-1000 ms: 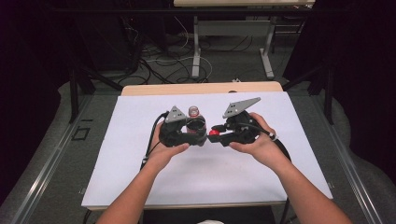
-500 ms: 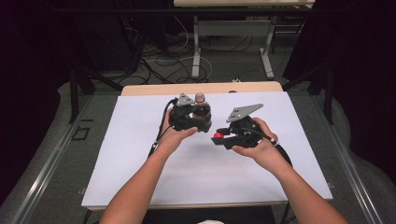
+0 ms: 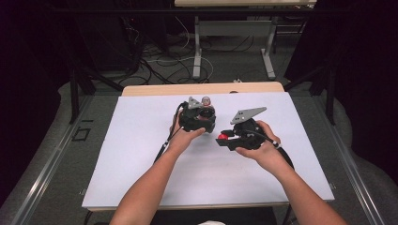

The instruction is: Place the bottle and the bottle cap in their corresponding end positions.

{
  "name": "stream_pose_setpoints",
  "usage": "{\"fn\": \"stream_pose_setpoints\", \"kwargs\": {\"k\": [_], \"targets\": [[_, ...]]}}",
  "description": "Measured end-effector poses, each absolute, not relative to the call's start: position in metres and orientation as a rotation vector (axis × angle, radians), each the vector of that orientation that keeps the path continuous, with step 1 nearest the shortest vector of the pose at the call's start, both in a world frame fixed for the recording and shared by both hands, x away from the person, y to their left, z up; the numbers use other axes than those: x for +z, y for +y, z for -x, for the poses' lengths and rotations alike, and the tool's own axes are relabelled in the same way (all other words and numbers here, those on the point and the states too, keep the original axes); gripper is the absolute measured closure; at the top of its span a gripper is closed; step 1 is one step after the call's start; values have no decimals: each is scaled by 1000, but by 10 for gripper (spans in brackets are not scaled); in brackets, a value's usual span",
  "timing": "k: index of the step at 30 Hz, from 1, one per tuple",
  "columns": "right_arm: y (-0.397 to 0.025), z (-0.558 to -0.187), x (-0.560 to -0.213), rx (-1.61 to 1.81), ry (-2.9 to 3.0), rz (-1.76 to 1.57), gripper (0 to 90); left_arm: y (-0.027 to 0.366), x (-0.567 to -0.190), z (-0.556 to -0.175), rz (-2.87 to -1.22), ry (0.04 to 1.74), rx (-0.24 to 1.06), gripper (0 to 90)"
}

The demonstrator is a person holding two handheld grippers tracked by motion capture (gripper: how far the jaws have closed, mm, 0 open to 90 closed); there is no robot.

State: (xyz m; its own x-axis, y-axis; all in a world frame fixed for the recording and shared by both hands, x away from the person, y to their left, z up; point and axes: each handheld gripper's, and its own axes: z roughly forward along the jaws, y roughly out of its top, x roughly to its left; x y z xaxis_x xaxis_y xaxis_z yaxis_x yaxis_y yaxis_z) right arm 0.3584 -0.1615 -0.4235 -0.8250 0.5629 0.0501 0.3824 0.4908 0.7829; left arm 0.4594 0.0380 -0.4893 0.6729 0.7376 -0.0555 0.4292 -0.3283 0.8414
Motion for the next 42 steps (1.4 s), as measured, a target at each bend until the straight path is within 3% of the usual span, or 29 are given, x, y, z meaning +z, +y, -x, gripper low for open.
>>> {"fn": "stream_pose_setpoints", "kwargs": {"k": [30,42], "targets": [[-148,-364,-453,1246,2544,-833,615,41,-521,-458,-1982,902,422,289],[-142,-369,-475,1211,2591,-849,615,44,-518,-457,-1952,926,393,171]]}}
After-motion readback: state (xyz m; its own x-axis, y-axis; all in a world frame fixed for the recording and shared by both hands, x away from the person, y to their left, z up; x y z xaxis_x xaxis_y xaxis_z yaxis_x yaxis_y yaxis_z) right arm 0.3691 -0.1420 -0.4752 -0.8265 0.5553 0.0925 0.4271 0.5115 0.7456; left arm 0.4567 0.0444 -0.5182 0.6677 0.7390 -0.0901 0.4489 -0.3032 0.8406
